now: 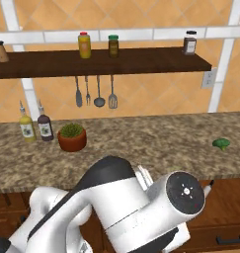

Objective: Pick the rolling pin from the drawer and place it on the counter.

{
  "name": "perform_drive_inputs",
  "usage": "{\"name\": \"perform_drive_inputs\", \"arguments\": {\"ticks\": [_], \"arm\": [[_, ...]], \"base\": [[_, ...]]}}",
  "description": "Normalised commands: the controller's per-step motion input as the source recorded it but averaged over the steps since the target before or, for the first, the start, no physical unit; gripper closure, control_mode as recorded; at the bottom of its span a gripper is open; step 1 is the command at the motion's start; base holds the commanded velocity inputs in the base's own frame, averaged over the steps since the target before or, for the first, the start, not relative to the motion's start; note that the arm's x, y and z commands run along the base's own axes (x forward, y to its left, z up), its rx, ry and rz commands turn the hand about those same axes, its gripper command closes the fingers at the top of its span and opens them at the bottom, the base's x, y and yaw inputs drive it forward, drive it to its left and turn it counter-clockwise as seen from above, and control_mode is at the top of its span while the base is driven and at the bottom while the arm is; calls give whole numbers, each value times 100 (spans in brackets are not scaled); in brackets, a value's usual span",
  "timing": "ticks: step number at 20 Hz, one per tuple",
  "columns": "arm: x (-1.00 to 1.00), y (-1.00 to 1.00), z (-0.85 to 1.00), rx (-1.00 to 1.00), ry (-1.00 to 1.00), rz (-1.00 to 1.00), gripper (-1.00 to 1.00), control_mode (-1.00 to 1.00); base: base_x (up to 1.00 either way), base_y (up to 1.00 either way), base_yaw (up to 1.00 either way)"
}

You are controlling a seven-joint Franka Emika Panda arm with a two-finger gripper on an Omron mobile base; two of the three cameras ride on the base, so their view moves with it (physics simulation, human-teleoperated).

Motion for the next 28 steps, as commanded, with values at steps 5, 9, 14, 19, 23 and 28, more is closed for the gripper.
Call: {"name": "perform_drive_inputs", "arguments": {"ticks": [5, 9, 14, 19, 23, 28], "arm": [[11, -100, -30, 16, 14, -20, -100, -100], [60, -100, -24, 22, 28, -17, -100, -100], [46, -100, -78, 20, 17, -1, -100, -100], [76, -94, -71, 8, 8, 0, -100, -100], [68, -52, -88, 0, 13, 0, -100, -100], [99, -29, -72, 0, 6, -3, -100, -100]], "base": [[0, 0, 0], [0, 0, 0], [0, 0, 0], [0, 0, 0], [0, 0, 0], [0, 0, 0]]}}
